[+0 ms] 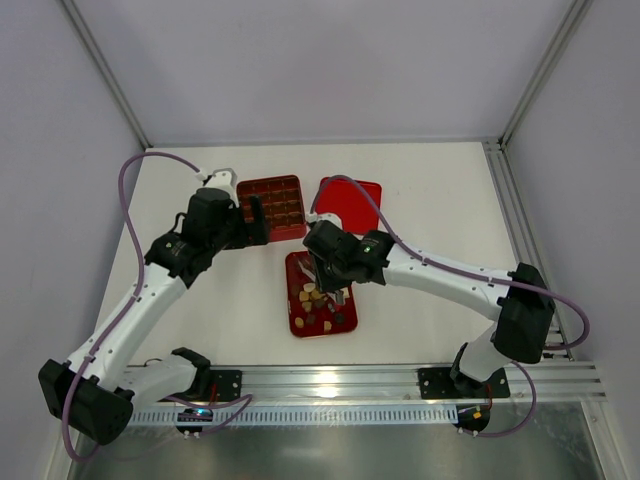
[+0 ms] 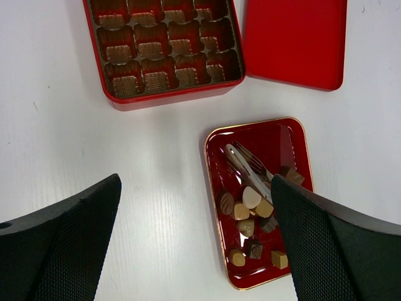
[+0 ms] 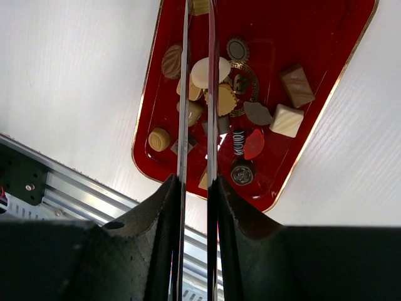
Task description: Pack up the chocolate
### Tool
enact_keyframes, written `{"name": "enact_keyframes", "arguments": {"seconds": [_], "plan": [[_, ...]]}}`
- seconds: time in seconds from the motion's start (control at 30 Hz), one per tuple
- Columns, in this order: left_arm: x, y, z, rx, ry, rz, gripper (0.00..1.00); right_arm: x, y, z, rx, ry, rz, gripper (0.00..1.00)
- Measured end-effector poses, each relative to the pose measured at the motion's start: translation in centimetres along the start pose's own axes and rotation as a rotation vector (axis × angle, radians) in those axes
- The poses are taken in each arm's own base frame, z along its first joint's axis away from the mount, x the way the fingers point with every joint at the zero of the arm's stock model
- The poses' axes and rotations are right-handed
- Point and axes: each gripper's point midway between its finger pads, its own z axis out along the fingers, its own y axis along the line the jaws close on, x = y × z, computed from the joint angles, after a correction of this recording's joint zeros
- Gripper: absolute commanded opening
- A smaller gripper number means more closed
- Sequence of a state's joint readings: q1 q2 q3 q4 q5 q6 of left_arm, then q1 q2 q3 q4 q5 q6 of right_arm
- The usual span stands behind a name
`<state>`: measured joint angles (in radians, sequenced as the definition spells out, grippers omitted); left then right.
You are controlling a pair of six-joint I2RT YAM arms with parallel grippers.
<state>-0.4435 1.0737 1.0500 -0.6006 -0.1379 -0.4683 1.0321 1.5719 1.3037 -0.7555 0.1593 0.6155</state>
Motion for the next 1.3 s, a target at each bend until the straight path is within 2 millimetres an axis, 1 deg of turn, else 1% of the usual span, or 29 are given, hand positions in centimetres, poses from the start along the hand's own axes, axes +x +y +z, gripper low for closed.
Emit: {"name": "enact_keyframes", "arguments": {"seconds": [0.23,0.33,0.47,0.57,0.63,0.73,0.83,0.97,1.03,1.13,1.3], "plan": [[-0.6,-0.2,-0.4,0.007,-0.015,-0.006,1.00,-0.8,0.0,-1.3,-0.004,-0.024,-0.013,0.20],[-1.4,-0.5,-0.9,0.017,-0.036,-0.010,1.00,-1.4,0.0,-1.8,-0.006,-0.036,-0.014,0.20],[-3.0,-1.1,-1.9,0.035,-0.076,-0.017,1.00,-2.8,0.2,-2.5,-0.016,-0.066,-0.015,0.20],[-4.7,-1.7,-3.2,0.057,-0.118,-0.030,1.00,-4.5,0.3,-3.3,-0.029,-0.103,-0.013,0.20],[-5.4,-2.0,-3.9,0.067,-0.137,-0.037,1.00,-5.8,0.2,-3.9,-0.035,-0.130,-0.005,0.20],[-6.7,-2.4,-5.1,0.083,-0.170,-0.048,1.00,-8.8,0.3,-4.8,-0.046,-0.188,0.004,0.20],[-7.5,-2.6,-6.0,0.095,-0.194,-0.055,1.00,-11.8,0.3,-5.1,-0.050,-0.236,0.011,0.19],[-8.0,-2.7,-6.8,0.100,-0.206,-0.057,1.00,-16.1,0.7,-4.2,-0.053,-0.297,0.009,0.19],[-8.2,-2.8,-7.2,0.101,-0.209,-0.058,1.00,-18.0,0.8,-3.2,-0.055,-0.316,0.007,0.19],[-8.4,-2.8,-7.7,0.103,-0.214,-0.059,1.00,-19.6,1.0,-1.2,-0.060,-0.324,-0.001,0.19],[-8.5,-2.6,-8.7,0.105,-0.224,-0.060,1.00,-20.8,1.3,2.5,-0.072,-0.301,-0.011,0.19]]}}
